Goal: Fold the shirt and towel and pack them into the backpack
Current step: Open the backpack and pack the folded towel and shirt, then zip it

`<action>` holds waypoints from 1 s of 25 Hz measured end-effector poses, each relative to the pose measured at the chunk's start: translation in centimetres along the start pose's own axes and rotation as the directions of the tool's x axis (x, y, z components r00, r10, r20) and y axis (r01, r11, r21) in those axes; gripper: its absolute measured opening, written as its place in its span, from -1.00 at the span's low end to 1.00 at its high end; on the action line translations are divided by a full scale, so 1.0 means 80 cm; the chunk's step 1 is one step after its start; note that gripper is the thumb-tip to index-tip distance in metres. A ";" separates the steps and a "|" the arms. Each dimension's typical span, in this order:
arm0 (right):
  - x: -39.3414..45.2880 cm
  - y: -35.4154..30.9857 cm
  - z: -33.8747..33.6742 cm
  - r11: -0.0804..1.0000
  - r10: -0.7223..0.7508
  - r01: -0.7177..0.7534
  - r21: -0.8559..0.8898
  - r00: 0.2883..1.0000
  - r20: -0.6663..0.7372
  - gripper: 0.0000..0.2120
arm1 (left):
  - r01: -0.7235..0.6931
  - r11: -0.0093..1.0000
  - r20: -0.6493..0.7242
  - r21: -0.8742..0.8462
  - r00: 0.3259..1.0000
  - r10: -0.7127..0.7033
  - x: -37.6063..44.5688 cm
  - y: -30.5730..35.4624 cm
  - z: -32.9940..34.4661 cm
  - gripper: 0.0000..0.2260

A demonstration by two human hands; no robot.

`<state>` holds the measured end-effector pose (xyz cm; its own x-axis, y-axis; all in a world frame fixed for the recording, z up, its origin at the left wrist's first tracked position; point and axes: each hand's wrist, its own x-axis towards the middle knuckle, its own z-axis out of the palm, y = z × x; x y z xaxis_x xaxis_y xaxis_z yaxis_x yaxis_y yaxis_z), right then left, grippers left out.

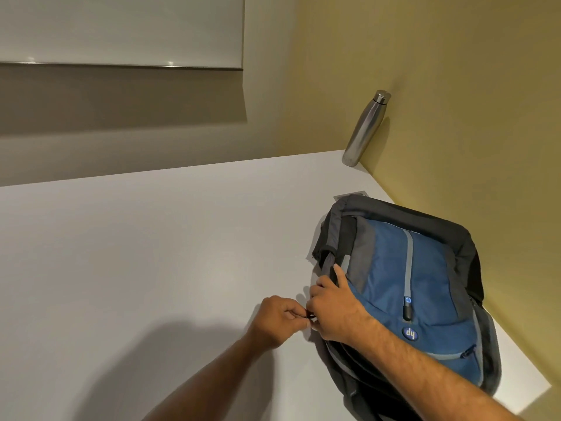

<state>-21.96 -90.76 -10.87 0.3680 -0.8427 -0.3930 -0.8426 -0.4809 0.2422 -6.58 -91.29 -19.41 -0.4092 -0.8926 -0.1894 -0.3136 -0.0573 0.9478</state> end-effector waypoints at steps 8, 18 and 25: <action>-0.020 -0.023 0.012 0.997 0.057 -0.063 -0.041 0.991 -0.121 -0.79 | 0.397 0.822 0.097 -0.409 0.914 -0.393 0.013 0.026 -0.005 -0.84; -0.032 -0.030 0.030 0.999 0.047 -0.046 0.013 0.988 -0.149 -0.80 | 0.502 0.824 0.056 -0.264 0.861 -0.506 0.037 0.043 0.034 -0.85; -0.048 -0.026 0.036 0.996 0.003 -0.020 -0.082 0.979 -0.205 -0.86 | 0.420 0.891 -0.055 -0.173 0.899 -0.435 0.040 0.046 0.043 -0.82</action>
<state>-22.75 -85.82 -12.44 0.4380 -0.8759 -0.2023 -0.8149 -0.4819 0.3221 -11.99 -92.85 -17.44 -0.1849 -0.8019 -0.5682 -0.3031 -0.5034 0.8091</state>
